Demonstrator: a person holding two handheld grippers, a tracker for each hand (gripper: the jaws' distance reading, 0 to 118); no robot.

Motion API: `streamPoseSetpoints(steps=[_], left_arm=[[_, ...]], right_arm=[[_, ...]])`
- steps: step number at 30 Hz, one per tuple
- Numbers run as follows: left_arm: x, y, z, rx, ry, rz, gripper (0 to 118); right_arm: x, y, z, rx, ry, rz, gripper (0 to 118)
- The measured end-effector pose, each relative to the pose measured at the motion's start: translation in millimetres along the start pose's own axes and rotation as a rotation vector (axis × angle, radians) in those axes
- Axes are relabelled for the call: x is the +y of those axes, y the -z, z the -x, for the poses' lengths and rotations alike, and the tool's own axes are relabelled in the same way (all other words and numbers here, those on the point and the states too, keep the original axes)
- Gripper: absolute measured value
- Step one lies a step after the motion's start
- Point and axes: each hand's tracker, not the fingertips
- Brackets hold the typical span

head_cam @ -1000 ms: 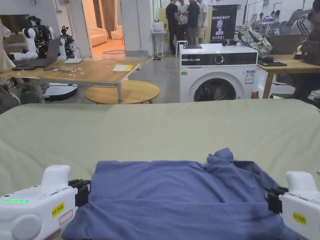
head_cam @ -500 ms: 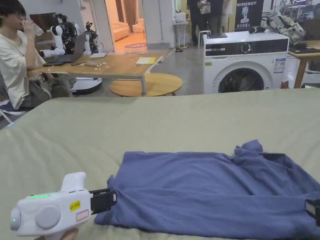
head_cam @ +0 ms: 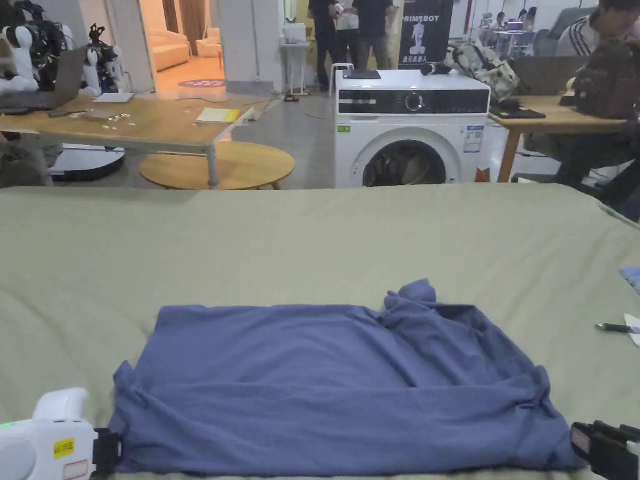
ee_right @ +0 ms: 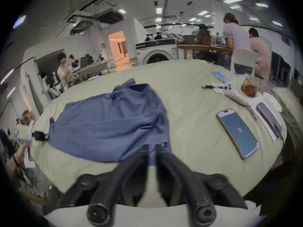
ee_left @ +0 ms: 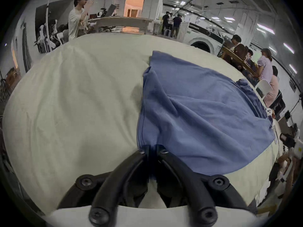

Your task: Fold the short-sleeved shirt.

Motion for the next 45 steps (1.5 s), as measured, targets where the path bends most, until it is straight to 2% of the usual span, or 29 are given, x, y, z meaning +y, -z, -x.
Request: streamPoseSetpoints(steps=[1, 2, 3, 4, 7, 8, 9, 10, 11, 12, 16, 17, 21, 23, 30, 32, 37, 38, 40, 41, 42, 45], left_arm=[[0, 0, -1, 0.006, 0.010, 0.001, 2], [0, 1, -2, 0.011, 0.016, 0.003, 2], [0, 0, -3, 0.013, 0.022, 0.008, 2], [1, 0, -3, 0.016, 0.028, 0.008, 2], [2, 0, 1, 0.006, 0.013, 0.014, 2], [2, 0, 1, 0.003, 0.009, 0.012, 2], [1, 0, 2, 0.002, 0.007, 0.011, 2], [1, 0, 1, 0.004, 0.008, 0.010, 2], [-1, 1, 0, 0.010, 0.015, 0.008, 2], [-1, 2, -2, 0.021, 0.030, 0.007, 2], [-1, -12, -6, 0.022, 0.065, -0.021, 0], [-1, -22, -5, -0.016, 0.060, -0.073, 0], [-4, -71, 1, 0.021, 0.055, -0.207, 0], [-10, -87, 6, -0.053, 0.035, -0.211, 0], [-67, -130, 8, -0.032, 0.120, -0.140, 0], [-83, -135, 7, -0.028, 0.122, -0.123, 0], [-93, -122, 20, -0.045, 0.062, -0.089, 0], [-93, -122, 19, -0.042, 0.062, -0.098, 7], [-89, -126, 19, -0.046, 0.080, -0.169, 69], [-88, -133, 18, -0.079, 0.085, -0.214, 82], [-84, -140, 15, -0.116, 0.092, -0.266, 82], [-69, -152, -5, -0.078, 0.144, -0.401, 82]], right_arm=[[2, 6, -2, -0.004, 0.053, -0.011, 18], [3, 17, -11, 0.015, 0.093, -0.015, 40], [4, 29, -13, 0.014, 0.128, -0.007, 54], [5, 43, -13, -0.027, 0.145, 0.028, 54], [-3, 80, -10, -0.053, 0.080, 0.151, 54], [-10, 89, -7, -0.070, 0.048, 0.199, 49], [-16, 85, 0, -0.131, -0.008, 0.157, 38], [-18, 76, 5, -0.107, -0.055, 0.092, 31], [-15, 75, 7, -0.072, -0.045, 0.149, 13], [-14, 76, 5, -0.021, -0.006, 0.168, 3], [-7, 66, 0, -0.086, 0.001, 0.093, 3], [-4, 60, 1, -0.093, -0.014, 0.064, 3], [10, 31, 2, -0.085, -0.023, 0.036, 3], [10, 18, 1, -0.087, -0.033, 0.026, 3], [-31, -26, -12, -0.074, -0.028, 0.045, 3], [-44, -31, -12, -0.084, -0.060, 0.087, 3], [-59, -27, -9, -0.087, -0.122, 0.075, 6], [-59, -27, -7, -0.097, -0.146, 0.065, 15], [-57, -31, -4, -0.094, -0.171, 0.036, 61], [-54, -34, -2, -0.067, -0.184, 0.018, 77], [-49, -38, 1, -0.040, -0.192, -0.017, 79], [-31, -45, 24, -0.006, -0.228, -0.088, 79]])
